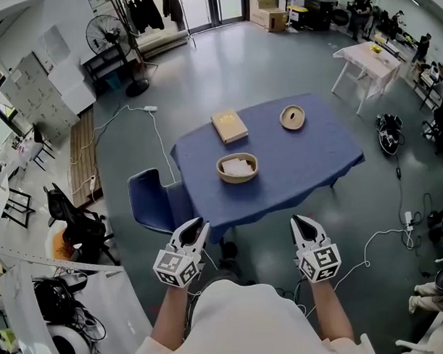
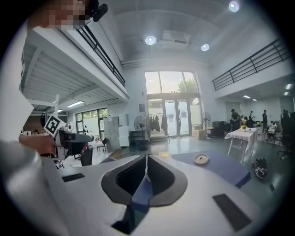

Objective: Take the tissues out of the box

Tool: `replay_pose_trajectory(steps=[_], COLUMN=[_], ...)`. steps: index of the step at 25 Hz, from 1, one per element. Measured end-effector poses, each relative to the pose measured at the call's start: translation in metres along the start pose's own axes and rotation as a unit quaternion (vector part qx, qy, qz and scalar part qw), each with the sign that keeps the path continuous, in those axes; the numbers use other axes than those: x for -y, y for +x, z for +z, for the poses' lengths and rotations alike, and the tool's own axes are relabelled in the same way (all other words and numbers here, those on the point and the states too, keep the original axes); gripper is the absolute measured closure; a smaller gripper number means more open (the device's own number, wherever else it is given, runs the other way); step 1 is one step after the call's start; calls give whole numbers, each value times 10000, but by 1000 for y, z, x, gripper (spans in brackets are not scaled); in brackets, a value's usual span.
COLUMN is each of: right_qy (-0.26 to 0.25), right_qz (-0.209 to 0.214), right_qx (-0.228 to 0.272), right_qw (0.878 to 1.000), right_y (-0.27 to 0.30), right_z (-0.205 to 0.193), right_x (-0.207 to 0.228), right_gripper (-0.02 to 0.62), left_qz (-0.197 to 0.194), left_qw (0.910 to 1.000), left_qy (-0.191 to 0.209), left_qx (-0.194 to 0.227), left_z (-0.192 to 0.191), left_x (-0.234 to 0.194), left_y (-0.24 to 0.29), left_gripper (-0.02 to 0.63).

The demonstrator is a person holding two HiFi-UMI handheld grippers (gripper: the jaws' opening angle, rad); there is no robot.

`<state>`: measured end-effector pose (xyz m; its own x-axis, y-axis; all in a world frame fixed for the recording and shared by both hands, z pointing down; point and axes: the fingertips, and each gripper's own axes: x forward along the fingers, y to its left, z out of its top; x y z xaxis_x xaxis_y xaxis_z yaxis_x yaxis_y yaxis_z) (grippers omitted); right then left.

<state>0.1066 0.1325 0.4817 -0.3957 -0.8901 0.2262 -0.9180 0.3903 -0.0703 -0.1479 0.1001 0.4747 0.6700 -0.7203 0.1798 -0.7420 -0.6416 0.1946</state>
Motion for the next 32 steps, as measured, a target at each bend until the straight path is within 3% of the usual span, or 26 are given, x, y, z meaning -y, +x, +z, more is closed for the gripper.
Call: replay_pose_trajectory(steps=[17,25,32], right_qy=[8,115,263], right_qz=[-320,-602,-672], right_qx=[-319,-423,-588], right_qw=[9990,9972,9957], right_y=[160,194,207], right_z=[29,38,33], right_x=[21,38,63], right_gripper=[559,558,559], left_qz=[-735,-1000,-1058], left_qw=[9970,9939,9921], left_qy=[-36,-48,-75], left_qx=[-231,-458,-667], left_z=[40,46,45], left_x=[-129,-160,-160], left_y=[123,161,193], left_gripper=[518,518,518])
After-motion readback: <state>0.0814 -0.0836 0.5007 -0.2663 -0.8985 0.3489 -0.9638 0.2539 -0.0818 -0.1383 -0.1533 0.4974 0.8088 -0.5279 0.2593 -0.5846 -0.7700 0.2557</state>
